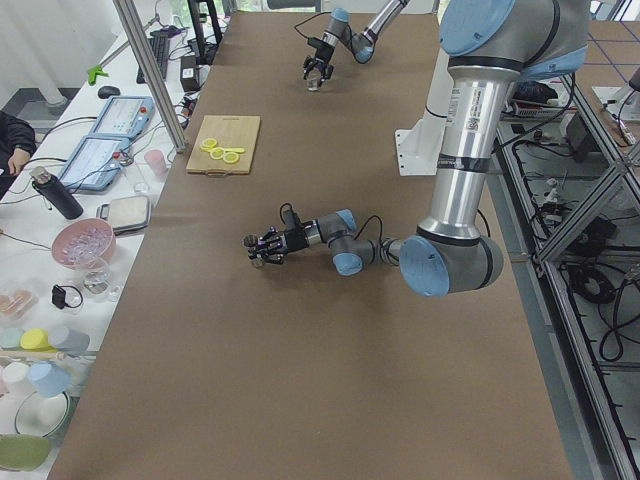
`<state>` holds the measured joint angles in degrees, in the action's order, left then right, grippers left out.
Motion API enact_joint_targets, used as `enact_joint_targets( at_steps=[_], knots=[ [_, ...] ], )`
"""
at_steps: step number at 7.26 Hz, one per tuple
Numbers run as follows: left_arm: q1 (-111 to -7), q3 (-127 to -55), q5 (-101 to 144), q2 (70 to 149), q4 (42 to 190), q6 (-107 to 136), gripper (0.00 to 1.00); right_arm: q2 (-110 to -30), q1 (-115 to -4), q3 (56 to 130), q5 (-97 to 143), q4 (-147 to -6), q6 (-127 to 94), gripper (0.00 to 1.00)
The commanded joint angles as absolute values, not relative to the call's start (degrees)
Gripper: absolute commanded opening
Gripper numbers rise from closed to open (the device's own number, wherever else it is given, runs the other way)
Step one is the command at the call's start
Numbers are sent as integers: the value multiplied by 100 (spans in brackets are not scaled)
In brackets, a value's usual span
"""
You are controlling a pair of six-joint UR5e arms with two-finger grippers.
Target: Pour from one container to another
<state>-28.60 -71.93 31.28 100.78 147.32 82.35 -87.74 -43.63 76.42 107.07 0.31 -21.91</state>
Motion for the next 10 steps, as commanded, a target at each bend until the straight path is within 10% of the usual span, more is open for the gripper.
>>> enact_joint_targets(
  at_steps=[1, 10],
  knots=[
    [-2856, -7329, 3146, 10046, 14731, 8235, 0, -8702, -4386, 7603, 10696, 131, -2224, 85],
    [-2857, -8998, 4385, 9817, 14651, 5779, 0, -8727, -4386, 7559, 10775, 141, -2294, 80]
  ],
)
